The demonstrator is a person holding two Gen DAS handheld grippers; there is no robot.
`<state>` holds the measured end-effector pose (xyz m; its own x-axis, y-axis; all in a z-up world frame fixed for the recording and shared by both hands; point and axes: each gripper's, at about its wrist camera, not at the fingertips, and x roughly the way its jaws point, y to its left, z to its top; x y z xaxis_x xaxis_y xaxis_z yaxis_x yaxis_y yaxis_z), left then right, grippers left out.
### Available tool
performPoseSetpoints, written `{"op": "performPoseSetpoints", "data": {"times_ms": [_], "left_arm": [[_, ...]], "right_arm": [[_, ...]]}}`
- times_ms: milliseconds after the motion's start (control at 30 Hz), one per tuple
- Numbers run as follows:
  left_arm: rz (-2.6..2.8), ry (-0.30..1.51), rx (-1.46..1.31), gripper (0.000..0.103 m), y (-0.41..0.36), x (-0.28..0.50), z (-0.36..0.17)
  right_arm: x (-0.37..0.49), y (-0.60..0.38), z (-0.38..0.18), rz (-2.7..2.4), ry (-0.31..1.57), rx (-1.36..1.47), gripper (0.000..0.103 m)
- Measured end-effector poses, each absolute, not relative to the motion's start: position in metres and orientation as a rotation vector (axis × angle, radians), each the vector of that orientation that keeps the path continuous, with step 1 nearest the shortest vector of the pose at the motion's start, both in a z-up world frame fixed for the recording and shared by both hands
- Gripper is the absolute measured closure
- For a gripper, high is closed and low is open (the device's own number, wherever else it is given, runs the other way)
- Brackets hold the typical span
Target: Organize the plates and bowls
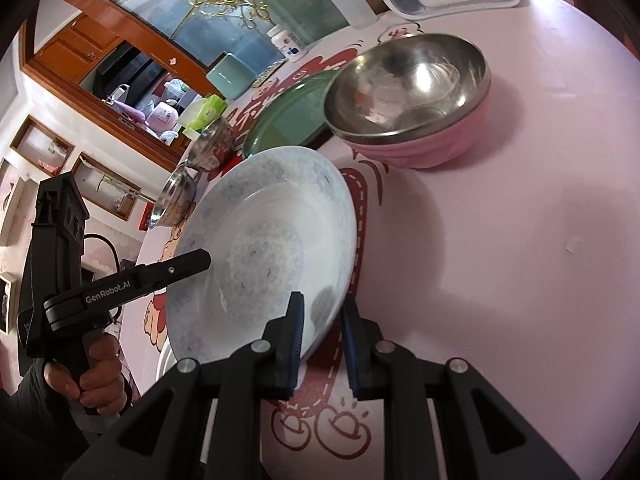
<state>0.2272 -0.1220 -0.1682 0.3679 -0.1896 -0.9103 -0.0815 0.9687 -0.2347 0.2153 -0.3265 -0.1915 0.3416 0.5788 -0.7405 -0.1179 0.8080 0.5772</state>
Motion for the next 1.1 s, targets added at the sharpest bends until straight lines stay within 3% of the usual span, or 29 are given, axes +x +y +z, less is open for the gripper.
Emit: {"op": "performPoseSetpoints", "data": {"times_ms": [1100], "left_arm": [[-0.027,1.076,-0.355,0.081,-0.072,0.111,-0.122]], "right_arm": [[0.155,-0.282,-0.134,0.588,1.059,0.311,0.086]]}}
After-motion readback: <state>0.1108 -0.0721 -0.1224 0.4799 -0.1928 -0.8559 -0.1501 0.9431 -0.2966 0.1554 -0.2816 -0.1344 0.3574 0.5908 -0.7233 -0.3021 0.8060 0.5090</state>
